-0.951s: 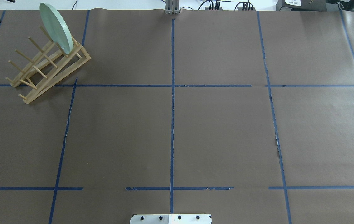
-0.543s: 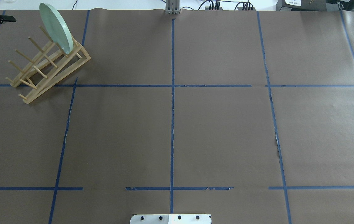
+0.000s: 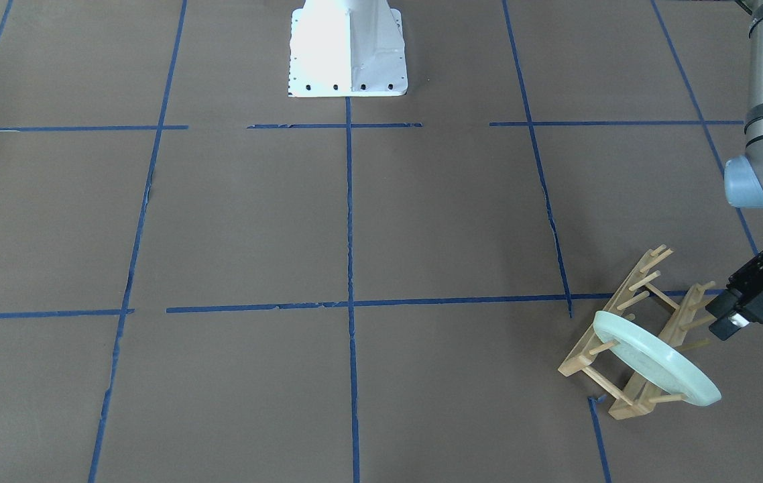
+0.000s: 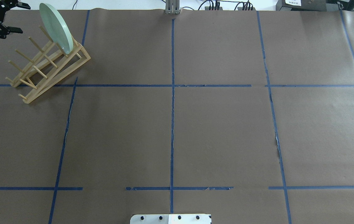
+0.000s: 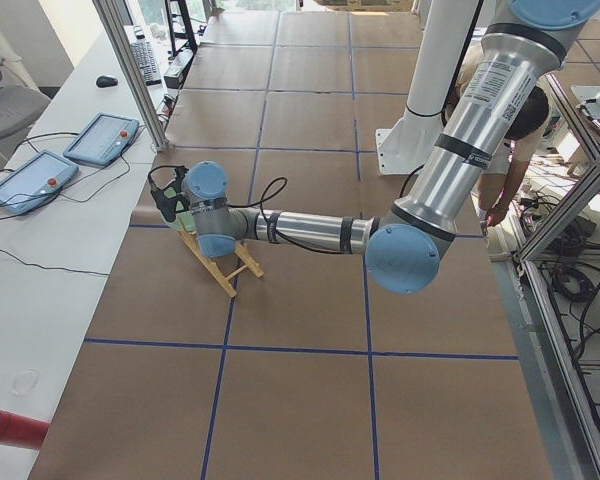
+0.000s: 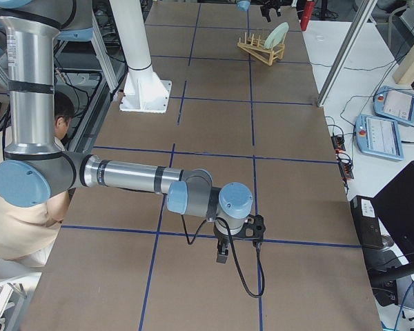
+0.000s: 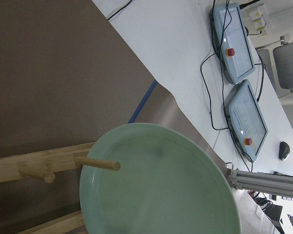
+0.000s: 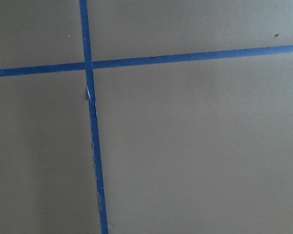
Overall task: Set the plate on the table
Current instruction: 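Move the left gripper down to the pale green plate's rim in the rack, then close the left gripper on the plate rim and lift it upward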
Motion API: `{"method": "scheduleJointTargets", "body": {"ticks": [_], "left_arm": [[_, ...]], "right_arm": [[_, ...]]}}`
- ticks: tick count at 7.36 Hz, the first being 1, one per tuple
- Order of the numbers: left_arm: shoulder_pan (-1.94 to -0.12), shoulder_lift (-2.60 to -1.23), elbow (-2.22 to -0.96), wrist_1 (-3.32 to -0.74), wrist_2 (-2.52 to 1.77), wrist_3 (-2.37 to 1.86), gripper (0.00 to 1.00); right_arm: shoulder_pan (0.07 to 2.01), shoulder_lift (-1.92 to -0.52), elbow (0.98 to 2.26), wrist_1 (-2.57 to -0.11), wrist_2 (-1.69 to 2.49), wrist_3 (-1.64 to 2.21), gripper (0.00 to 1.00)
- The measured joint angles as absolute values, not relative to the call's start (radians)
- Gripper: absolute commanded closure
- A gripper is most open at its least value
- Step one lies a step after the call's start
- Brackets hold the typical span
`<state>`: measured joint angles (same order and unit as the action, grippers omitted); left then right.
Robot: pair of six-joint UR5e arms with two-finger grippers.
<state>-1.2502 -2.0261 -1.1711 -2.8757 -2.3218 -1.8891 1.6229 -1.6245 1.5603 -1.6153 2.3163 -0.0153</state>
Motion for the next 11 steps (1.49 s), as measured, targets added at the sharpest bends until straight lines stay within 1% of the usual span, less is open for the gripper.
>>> {"method": "scheduleJointTargets", "body": {"ticks": [3, 4, 6, 7, 8, 9, 10, 11], "left_arm": [[-1.245, -2.100, -1.118, -2.872, -2.317, -1.972, 0.00], [-1.241, -2.111, -1.100, -2.871, -2.316, -1.977, 0.12], [-1.228, -2.133, -1.075, -2.870, -2.314, -1.979, 0.18], [-1.225, -2.142, -1.062, -2.870, -2.313, -1.979, 0.33], [-1.222, -2.150, -1.051, -2.869, -2.313, -1.979, 0.55], [-1.222, -2.154, -1.046, -2.869, -2.314, -1.980, 0.95], [-1.222, -2.156, -1.044, -2.869, -2.315, -1.981, 1.00], [-1.222, -2.156, -1.045, -2.870, -2.316, -1.983, 1.00]], "right_arm": [[1.623, -1.624, 1.561, -1.615, 2.316, -0.015, 0.00], [1.623, -1.624, 1.561, -1.615, 2.316, -0.015, 0.00], [1.623, -1.624, 1.561, -1.615, 2.316, -0.015, 0.00], [1.623, -1.624, 1.561, -1.615, 2.316, -0.015, 0.00], [1.623, -1.624, 1.561, -1.615, 2.316, -0.015, 0.00], [1.623, -1.624, 1.561, -1.615, 2.316, -0.015, 0.00], [1.623, -1.624, 1.561, -1.615, 2.316, -0.015, 0.00], [1.623, -1.625, 1.561, -1.615, 2.316, -0.015, 0.00]]}}
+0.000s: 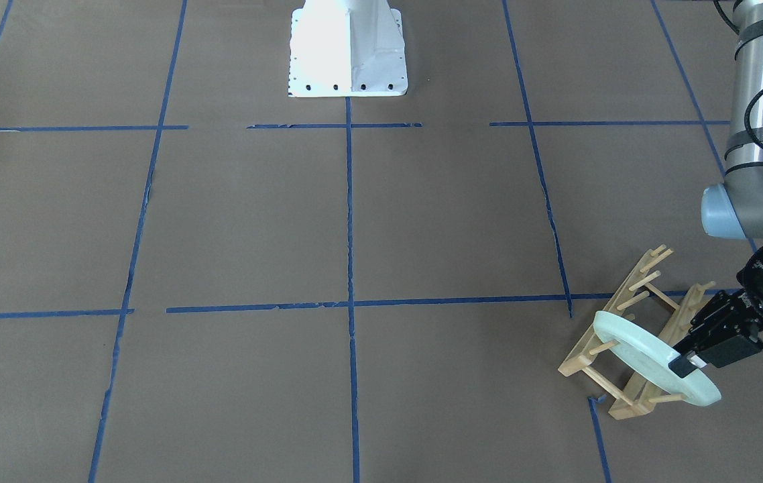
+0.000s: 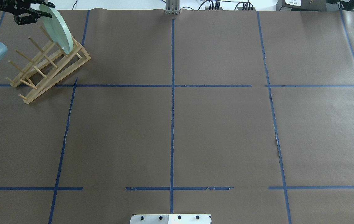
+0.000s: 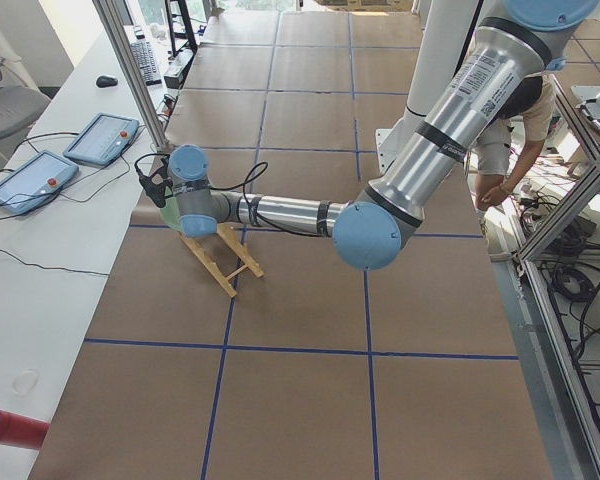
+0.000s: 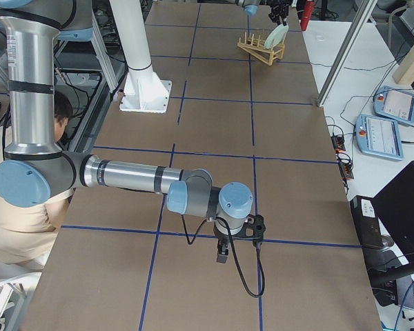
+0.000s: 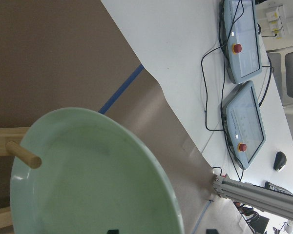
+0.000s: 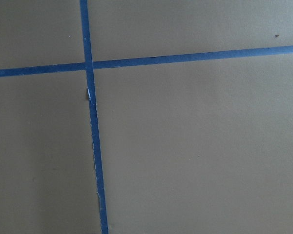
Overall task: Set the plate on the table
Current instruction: 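Close the left gripper on the plate rim and lift it upward, then pull the plate out of the rack toward the robot with the left gripper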
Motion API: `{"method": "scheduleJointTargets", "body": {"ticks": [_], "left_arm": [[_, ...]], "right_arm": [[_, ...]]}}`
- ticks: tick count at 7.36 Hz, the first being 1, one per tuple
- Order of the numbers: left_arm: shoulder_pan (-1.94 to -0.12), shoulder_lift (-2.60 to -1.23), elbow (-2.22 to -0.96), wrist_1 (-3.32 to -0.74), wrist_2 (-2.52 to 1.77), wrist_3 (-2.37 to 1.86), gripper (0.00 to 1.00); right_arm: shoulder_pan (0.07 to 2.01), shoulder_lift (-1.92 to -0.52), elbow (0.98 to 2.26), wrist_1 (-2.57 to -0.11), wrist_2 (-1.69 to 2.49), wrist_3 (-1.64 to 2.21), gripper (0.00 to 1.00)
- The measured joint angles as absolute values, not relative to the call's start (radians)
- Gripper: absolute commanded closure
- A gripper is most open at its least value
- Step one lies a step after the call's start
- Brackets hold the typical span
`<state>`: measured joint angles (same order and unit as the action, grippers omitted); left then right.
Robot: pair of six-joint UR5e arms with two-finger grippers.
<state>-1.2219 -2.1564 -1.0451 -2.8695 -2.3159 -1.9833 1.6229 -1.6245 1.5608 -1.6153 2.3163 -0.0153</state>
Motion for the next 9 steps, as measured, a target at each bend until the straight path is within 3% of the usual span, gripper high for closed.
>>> {"method": "scheduleJointTargets", "body": {"ticks": [6, 9], "left_arm": [[-1.281, -2.206, -1.209, -2.834, -2.318, -2.129, 1.00], [-1.224, -2.206, -1.329, -2.609, -2.400, -2.059, 1.00]], "right_arm": [[1.623, -1.624, 1.562, -1.615, 2.316, -0.015, 0.00], [1.623, -1.624, 1.562, -1.615, 2.316, -0.015, 0.00]]}}
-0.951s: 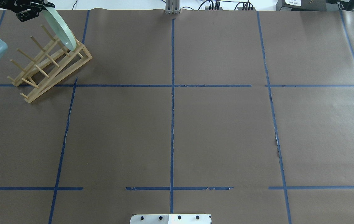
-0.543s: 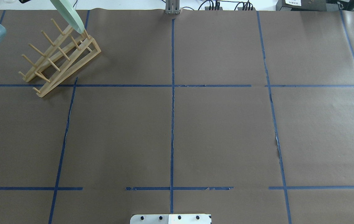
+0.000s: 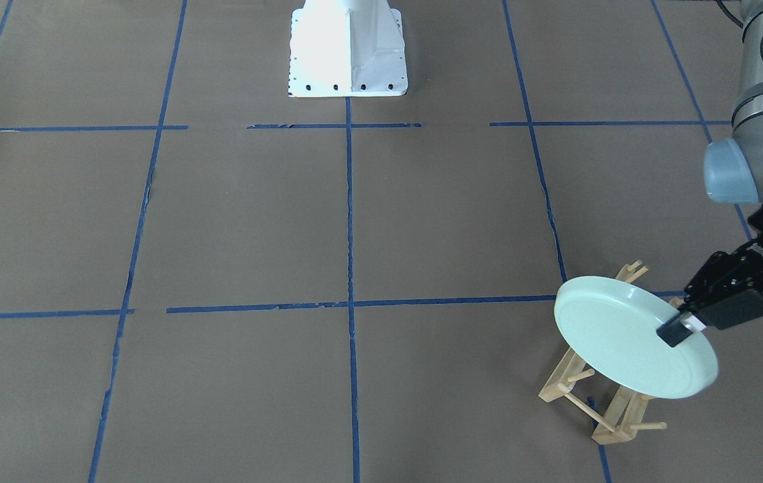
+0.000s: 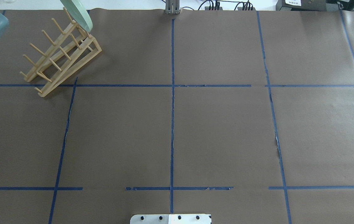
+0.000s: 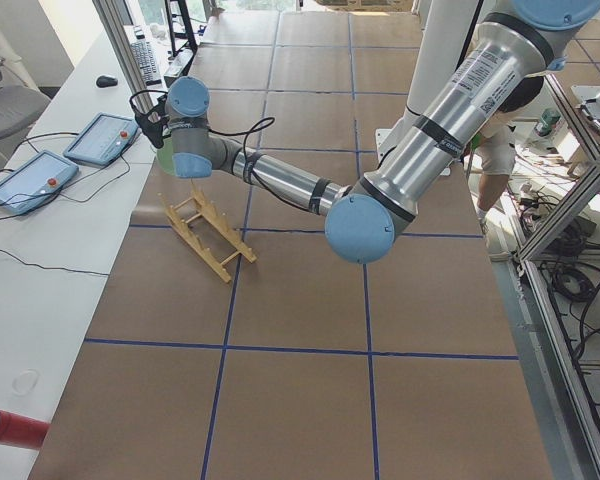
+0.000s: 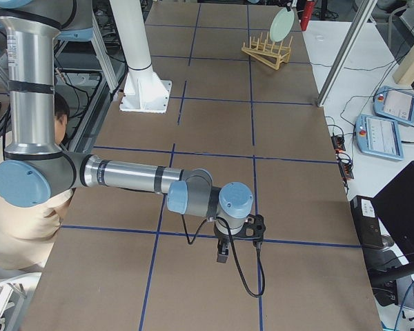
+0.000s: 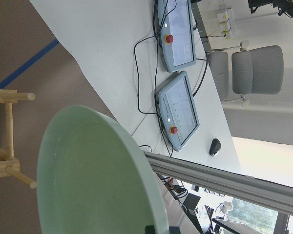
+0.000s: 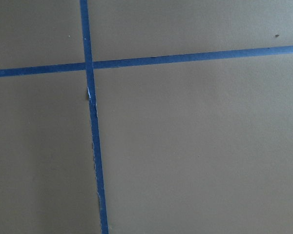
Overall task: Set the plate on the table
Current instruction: 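Pull the plate out of the rack toward the robot with the left gripper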
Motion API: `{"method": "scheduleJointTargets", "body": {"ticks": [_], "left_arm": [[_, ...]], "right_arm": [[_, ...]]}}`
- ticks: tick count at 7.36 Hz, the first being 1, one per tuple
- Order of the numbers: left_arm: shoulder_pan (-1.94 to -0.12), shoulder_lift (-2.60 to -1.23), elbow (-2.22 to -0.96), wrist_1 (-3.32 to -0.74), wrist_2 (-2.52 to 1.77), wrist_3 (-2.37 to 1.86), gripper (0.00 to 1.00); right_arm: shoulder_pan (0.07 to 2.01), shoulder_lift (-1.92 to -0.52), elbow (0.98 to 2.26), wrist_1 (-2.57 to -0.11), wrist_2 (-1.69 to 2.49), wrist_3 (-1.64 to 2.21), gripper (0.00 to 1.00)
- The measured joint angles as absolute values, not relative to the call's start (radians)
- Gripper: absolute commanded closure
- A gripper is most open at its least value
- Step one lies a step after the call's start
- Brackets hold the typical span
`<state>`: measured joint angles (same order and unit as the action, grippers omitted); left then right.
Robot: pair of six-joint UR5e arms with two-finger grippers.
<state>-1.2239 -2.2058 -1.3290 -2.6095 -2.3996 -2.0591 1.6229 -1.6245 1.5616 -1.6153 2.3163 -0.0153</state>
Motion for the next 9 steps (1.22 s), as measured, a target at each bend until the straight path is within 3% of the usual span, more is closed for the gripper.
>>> {"method": "scheduleJointTargets", "body": {"ticks": [5, 9], "left_arm": [[-0.969, -2.269, -1.445, -1.992, -2.512, -1.898, 1.00], [-0.839, -2.412, -1.445, -1.335, -2.226, -1.671, 1.00]], "right_arm": [[1.623, -1.624, 1.562, -1.615, 2.316, -0.015, 0.00], [1.623, -1.624, 1.562, -1.615, 2.316, -0.015, 0.00]]}}
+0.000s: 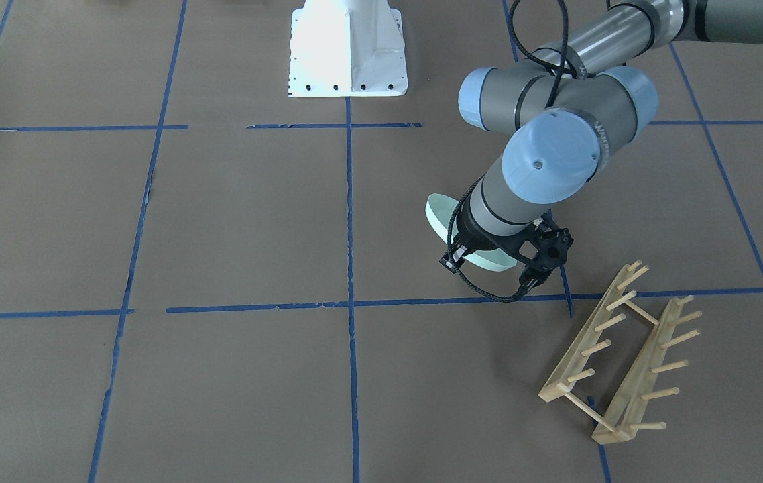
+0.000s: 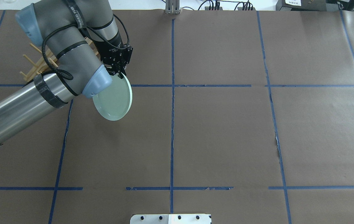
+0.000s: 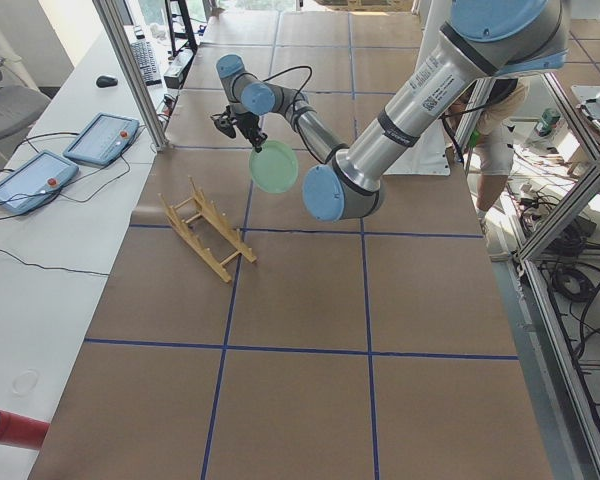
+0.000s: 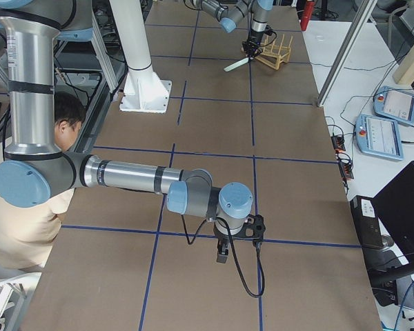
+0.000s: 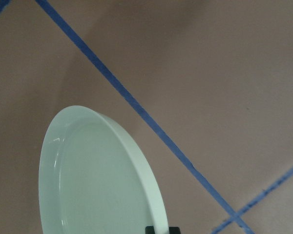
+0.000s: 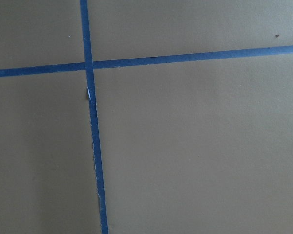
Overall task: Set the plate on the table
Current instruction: 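Pull the plate out of the rack toward the robot with the left gripper, then lower the plate flat onto the table and open the left gripper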
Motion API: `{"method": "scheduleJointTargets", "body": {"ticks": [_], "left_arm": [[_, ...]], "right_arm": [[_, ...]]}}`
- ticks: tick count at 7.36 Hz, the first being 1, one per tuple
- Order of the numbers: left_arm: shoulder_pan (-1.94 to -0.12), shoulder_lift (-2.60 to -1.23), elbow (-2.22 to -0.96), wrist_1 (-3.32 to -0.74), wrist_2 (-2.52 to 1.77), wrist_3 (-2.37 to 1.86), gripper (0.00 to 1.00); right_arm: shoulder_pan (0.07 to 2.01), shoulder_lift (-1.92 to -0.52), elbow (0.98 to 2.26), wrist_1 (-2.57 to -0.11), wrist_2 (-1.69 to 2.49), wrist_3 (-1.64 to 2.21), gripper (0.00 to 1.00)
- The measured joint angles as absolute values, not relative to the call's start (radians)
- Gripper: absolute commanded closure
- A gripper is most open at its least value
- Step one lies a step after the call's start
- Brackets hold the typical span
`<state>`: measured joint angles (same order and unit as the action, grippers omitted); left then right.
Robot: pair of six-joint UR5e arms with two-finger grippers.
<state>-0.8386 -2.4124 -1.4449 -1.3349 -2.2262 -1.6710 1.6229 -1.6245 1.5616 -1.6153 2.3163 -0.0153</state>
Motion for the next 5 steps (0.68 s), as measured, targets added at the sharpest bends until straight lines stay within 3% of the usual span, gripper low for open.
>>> {"method": "scheduleJointTargets", "body": {"ticks": [3, 4, 5], "left_arm": [[-0.743, -2.436, -1.446, -1.044, -2.152, -1.503, 1.00], [-0.680, -2.425, -1.443, -1.052, -2.154, -1.496, 0.83], [-0.638, -2.415, -1.440, -1.091, -2.156, -1.502, 0.05]], "right_arm": [[1.623, -1.624, 1.562, -1.615, 2.316, -0.015, 0.00], [1.623, -1.624, 1.562, -1.615, 2.316, -0.015, 0.00], [1.623, -1.624, 1.562, -1.615, 2.316, -0.015, 0.00]]}}
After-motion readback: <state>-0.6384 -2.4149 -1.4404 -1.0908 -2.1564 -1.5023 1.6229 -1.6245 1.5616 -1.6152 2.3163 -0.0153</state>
